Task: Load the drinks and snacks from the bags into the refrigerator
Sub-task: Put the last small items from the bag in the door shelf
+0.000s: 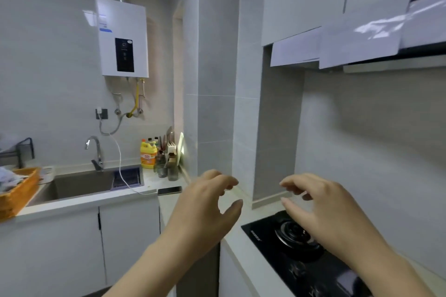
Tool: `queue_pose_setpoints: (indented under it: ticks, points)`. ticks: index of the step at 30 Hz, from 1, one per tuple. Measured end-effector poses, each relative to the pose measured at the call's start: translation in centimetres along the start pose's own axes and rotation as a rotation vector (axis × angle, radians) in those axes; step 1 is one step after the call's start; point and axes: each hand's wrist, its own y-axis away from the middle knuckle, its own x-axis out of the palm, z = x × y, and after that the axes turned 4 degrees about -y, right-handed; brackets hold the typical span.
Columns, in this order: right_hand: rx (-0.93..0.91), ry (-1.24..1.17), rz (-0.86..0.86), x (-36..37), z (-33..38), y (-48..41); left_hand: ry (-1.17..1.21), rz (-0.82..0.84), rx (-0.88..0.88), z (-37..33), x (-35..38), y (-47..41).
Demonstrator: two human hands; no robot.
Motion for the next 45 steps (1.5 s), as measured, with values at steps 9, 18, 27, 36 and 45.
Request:
queue_pose_setpoints:
  ticks: [9,18,27,36,45]
  points:
    - [0.238,0.198,-0.07,-4.1,-7.6,2.5,0.229,0.122,0.204,-5.3,8.6,-6.3]
    - [0.574,0.392,-0.129,-6.4,-10.0,5.9,0.485,0.278,0.445,-8.8,16.2,-10.4]
    - [0.923,0.511,-0.228,-10.2,-12.5,15.6,0.733,0.501,0.627,-18.8,23.8,-8.0]
    - [1.12,0.466,-0.319,-15.7,-18.6,26.8,0.789,0.637,0.681,-31.1,30.1,-3.3]
    - [1.254,0.333,-0.347,-16.4,-26.5,35.7,0.706,0.797,0.645,-37.1,37.8,0.7]
